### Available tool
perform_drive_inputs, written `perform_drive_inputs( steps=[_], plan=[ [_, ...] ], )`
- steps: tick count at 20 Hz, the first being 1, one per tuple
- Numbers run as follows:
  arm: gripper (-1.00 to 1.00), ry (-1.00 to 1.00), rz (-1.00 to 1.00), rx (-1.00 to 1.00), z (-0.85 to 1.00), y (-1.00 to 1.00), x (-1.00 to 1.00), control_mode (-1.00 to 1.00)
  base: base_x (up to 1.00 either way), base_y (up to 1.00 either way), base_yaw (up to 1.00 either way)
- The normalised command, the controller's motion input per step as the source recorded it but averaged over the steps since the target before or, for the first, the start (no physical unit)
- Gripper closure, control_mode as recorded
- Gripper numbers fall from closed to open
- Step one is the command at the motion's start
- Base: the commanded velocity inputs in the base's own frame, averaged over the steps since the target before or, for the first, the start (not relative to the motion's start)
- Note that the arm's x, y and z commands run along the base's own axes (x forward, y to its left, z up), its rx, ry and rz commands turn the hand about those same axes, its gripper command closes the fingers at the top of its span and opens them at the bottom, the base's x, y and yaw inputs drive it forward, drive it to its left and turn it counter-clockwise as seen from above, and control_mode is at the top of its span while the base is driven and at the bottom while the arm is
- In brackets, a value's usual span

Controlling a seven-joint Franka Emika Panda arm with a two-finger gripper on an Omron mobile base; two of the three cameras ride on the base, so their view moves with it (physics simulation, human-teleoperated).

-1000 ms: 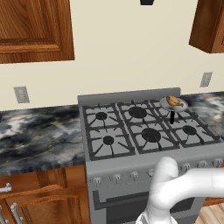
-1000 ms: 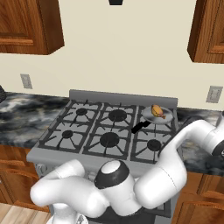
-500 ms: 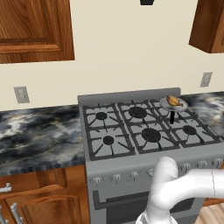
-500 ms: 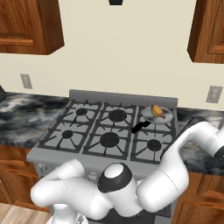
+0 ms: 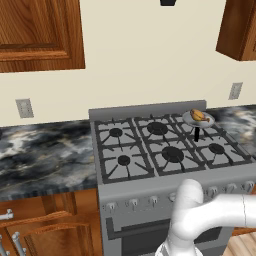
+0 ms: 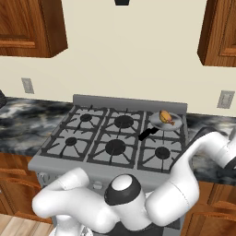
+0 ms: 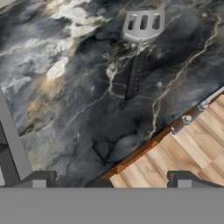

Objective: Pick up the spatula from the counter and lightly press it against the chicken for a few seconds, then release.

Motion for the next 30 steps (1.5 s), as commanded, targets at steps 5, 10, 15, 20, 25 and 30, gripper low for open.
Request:
perform_drive_inputs(
  steps=[5, 10, 15, 20, 25, 30],
  plan=[
    [-1.00, 0.00, -0.03, -0.02, -0.07, -0.01, 0.14, -1.00, 0.00, 0.00, 0.00],
    [-1.00, 0.00, -0.02, -0.01, -0.10, -0.04, 0.15, -1.00, 0.00, 0.00, 0.00],
    [-1.00, 0.00, -0.03, -0.01, -0.14, -0.09, 0.17, -1.00, 0.00, 0.00, 0.00],
    [-1.00, 0.00, -0.06, -0.03, -0.11, -0.16, 0.17, -1.00, 0.00, 0.00, 0.00],
    [-1.00, 0.00, -0.06, -0.03, -0.04, -0.28, 0.13, -1.00, 0.00, 0.00, 0.00],
    [-1.00, 0.00, -0.04, -0.01, -0.04, -0.26, 0.18, -1.00, 0.00, 0.00, 0.00]
  ],
)
